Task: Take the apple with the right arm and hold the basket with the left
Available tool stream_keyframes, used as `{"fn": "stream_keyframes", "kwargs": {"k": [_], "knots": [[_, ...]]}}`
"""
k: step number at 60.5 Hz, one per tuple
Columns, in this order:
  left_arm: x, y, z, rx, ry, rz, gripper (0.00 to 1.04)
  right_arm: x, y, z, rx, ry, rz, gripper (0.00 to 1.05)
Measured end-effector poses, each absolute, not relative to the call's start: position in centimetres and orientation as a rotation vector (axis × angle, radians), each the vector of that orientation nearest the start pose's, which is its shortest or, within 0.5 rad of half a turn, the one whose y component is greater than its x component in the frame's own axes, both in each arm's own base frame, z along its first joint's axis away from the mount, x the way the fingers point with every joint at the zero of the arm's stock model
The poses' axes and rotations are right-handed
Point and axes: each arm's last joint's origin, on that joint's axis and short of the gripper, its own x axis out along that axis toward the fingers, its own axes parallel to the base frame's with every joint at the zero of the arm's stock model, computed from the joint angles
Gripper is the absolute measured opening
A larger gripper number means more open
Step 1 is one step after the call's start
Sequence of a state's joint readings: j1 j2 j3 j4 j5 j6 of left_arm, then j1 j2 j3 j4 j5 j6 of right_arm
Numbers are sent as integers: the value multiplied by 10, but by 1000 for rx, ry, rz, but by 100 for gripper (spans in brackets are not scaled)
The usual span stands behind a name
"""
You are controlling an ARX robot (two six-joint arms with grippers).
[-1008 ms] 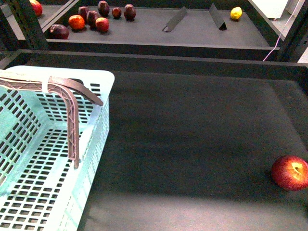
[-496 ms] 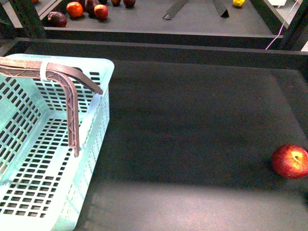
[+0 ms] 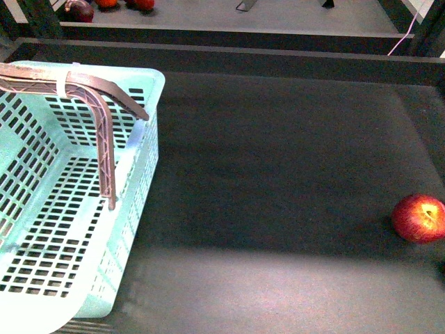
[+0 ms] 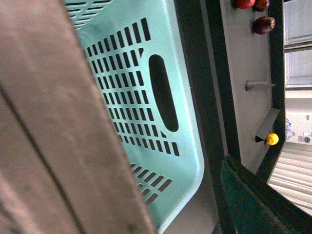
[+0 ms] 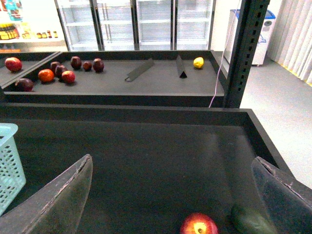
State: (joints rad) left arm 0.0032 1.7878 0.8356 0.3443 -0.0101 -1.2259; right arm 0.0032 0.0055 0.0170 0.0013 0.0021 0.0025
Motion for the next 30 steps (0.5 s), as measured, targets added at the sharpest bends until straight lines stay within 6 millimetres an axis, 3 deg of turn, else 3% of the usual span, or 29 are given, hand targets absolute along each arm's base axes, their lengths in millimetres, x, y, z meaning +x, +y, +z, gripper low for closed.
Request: {"fn": "stream_keyframes", "kwargs": {"k": [7, 11, 21, 30], "knots": [[347, 2, 138, -1202, 524, 421, 24, 97, 0, 169, 3, -13, 1, 96], [346, 1, 140, -1243, 520, 427, 16, 97, 0, 169, 3, -13, 1, 96], [340, -10, 152, -1185, 552, 386, 15, 97, 0, 169, 3, -13, 1, 96], [329, -33, 181, -1119, 571, 269, 15, 97, 0, 169, 3, -13, 1, 96]]}}
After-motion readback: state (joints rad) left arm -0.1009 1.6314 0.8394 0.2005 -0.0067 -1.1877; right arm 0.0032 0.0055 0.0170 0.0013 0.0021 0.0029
